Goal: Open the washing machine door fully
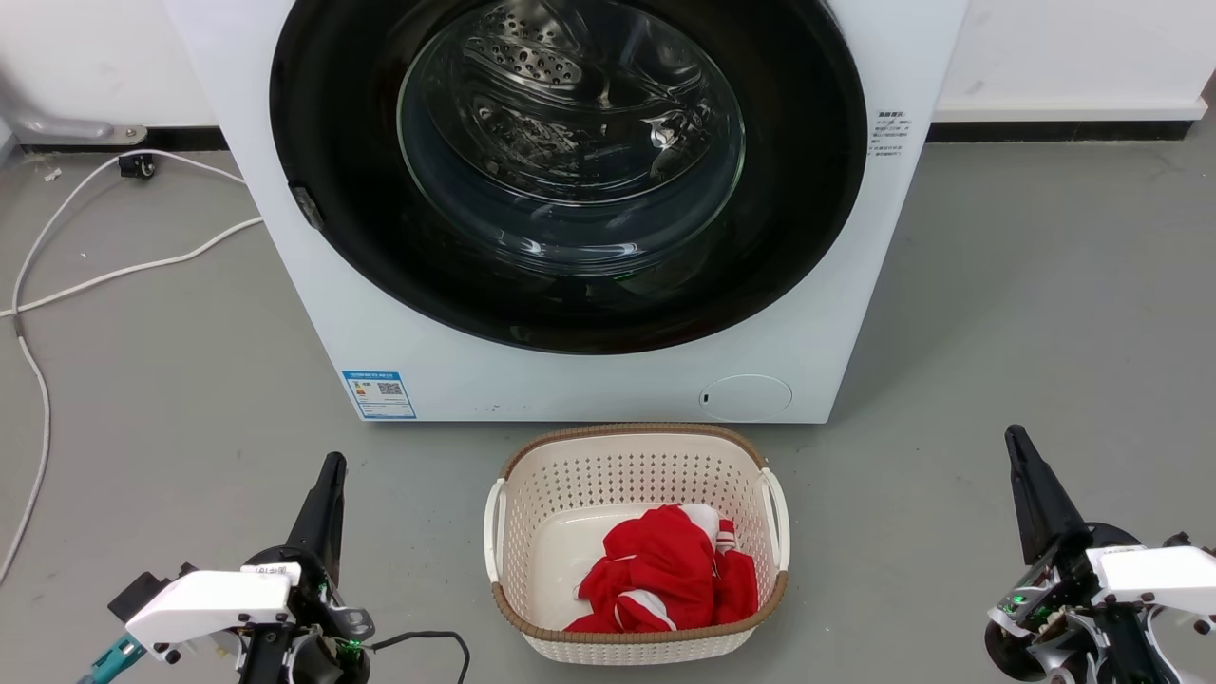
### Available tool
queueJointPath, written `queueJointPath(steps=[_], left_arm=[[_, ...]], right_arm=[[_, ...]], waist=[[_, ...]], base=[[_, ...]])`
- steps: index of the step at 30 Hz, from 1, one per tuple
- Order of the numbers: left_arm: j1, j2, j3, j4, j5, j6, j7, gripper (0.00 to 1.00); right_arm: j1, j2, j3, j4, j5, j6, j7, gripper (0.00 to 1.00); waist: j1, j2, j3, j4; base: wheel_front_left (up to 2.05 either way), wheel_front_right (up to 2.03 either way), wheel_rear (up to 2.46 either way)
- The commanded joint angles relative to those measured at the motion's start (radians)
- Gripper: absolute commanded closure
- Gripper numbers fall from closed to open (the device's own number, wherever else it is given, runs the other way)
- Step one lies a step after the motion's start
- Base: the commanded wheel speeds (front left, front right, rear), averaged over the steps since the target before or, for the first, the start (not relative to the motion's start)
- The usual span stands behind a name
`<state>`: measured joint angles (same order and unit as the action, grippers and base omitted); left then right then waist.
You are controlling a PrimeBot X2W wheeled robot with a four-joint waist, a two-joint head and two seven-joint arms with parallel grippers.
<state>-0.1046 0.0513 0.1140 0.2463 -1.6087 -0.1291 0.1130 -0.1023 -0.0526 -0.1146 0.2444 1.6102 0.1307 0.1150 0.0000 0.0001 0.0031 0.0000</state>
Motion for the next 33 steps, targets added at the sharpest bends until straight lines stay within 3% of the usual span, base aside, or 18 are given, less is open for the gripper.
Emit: queueJointPath(steps=[1,2,3,17,33], left_arm=[[-0.009,-0.001,0.002,0.0,0.0,-0.003,0.002,1.0],[-0.009,-0.001,0.002,0.0,0.0,-0.003,0.002,1.0],[0.0,0.0,0.0,0.001,0.0,0.0,0.0,0.0],[-0.003,-0.001,-0.037,-0.042,0.035,0.0,-0.066,0.0],[-0.005,0.0,-0.049,-0.134,0.333,-0.001,-0.13,0.0]], right_arm=[[-0.013,0.003,0.0,0.001,-0.002,0.0,0.0,1.0],[-0.013,0.003,0.0,0.001,-0.002,0.0,0.0,1.0],[0.0,0.0,0.0,0.001,0.0,0.0,0.0,0.0],[0.025,0.0,0.029,-0.041,-0.077,0.0,-0.066,0.0],[0.045,0.0,0.06,-0.129,-0.484,0.0,-0.131,0.0]], waist=[[0.0,-0.0001,0.0,0.0],[0.0,-0.0001,0.0,0.0],[0.0,-0.0001,0.0,0.0],[0.0,-0.0001,-0.001,0.0],[0.0,-0.0001,-0.004,-0.003]], base=[[0.0,0.0,0.0],[0.0,0.0,0.0],[0.0,0.0,0.0],[0.0,0.0,0.0],[0.0,0.0,0.0]])
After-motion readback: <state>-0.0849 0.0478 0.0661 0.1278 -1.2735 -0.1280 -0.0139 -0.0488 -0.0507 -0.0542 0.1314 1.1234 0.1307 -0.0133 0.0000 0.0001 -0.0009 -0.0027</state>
